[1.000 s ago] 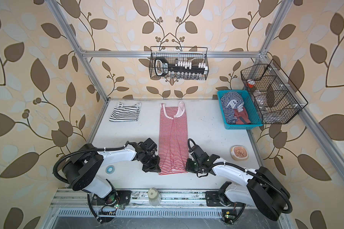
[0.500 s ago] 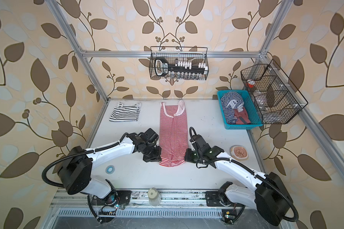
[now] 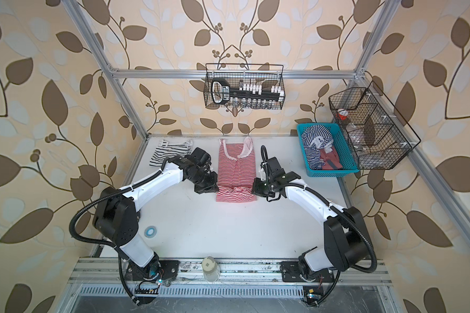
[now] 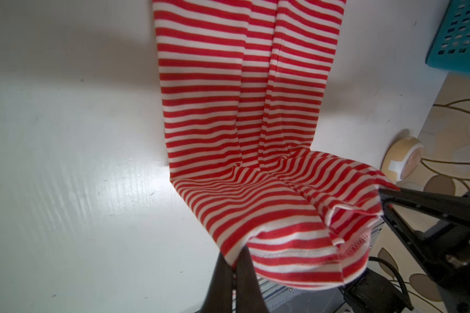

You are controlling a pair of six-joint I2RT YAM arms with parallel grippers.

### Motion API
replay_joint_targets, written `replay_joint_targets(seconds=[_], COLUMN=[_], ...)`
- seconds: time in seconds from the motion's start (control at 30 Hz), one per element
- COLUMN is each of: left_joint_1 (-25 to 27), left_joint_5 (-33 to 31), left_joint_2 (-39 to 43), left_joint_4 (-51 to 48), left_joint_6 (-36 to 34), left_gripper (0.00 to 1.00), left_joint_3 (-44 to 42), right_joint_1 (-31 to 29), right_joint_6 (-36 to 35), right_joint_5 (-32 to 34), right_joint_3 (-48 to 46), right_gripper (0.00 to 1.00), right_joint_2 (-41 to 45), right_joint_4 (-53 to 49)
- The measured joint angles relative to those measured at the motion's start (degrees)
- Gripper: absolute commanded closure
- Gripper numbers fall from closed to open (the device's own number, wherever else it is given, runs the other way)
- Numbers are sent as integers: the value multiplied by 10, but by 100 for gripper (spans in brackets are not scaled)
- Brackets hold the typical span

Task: Fold and stack the tank tops
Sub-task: 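Grasp the near end of the striped strip with both grippers, then fold the near end over toward the far end with both grippers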

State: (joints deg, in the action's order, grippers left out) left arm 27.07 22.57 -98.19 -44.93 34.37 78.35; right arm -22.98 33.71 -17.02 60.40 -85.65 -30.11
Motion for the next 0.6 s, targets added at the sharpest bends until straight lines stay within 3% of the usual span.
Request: replay_joint_targets(seconds=[0.6], left_joint_1=[-65], left_joint_5=[33], left_joint_2=[-147], left_joint_4=[-63], left_joint_6=[-41], left_gripper=[100], left_joint_3=[219], right_joint_1=[59], right_joint_6=[-40], right_joint_5=[-51], right_joint_3=[221], right_gripper=[100], right_joint_2=[-170], right_joint_4=[-38])
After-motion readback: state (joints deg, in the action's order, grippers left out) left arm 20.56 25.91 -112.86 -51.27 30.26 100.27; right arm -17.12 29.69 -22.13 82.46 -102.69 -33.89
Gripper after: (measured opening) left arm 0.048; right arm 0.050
